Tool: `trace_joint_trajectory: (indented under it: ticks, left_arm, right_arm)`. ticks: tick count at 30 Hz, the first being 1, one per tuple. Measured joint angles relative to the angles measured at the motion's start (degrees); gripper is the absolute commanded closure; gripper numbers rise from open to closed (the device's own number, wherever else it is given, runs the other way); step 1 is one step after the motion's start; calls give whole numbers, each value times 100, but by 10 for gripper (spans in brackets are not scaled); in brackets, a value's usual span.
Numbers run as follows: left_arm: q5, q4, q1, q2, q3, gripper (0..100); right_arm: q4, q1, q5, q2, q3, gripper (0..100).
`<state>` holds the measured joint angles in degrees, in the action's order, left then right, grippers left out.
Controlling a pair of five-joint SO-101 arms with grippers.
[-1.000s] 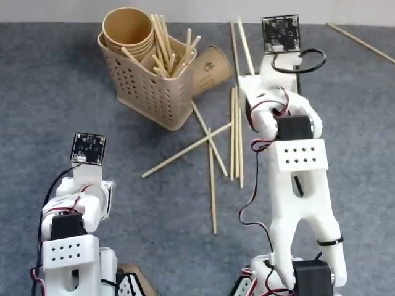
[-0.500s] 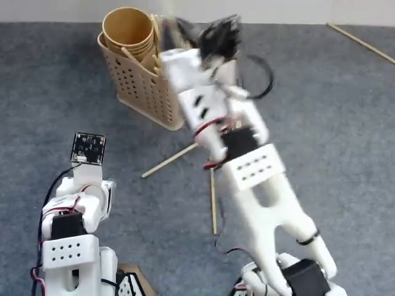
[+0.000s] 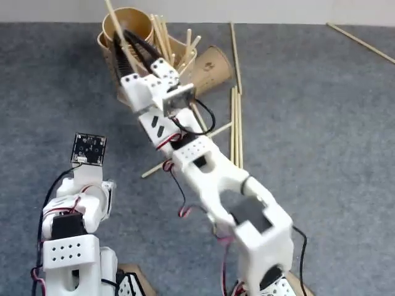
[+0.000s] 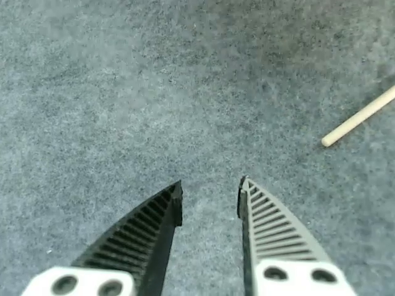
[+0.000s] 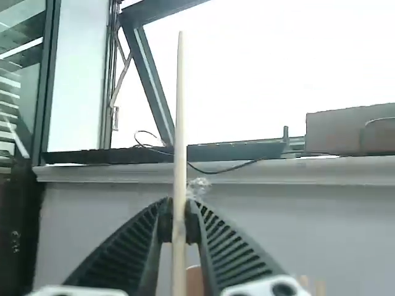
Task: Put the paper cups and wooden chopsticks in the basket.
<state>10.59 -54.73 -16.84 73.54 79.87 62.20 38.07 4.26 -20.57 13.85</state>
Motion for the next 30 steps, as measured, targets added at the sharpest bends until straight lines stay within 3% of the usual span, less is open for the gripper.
trace_joint_trajectory:
  ticks: [5,10,12,16,25,30]
  left_arm:
    - [0,0,0,0,0,836]
    - [0,0,0,0,0,836]
    - [0,0,0,0,0,836]
    - [0,0,0,0,0,836]
    - [0,0,0,0,0,835]
    - [0,0,0,0,-35,835]
  right_arm:
    - [422,-114,721,-800,-695,967]
    - [554,-88,1108,-879,-730,770]
    - [563,-88,1152,-879,-730,735]
    - [563,-97,1275,-897,-721,753]
    - [510,97,2954,-457,-835,912]
    - [-756,114,3367,1081,-853,987]
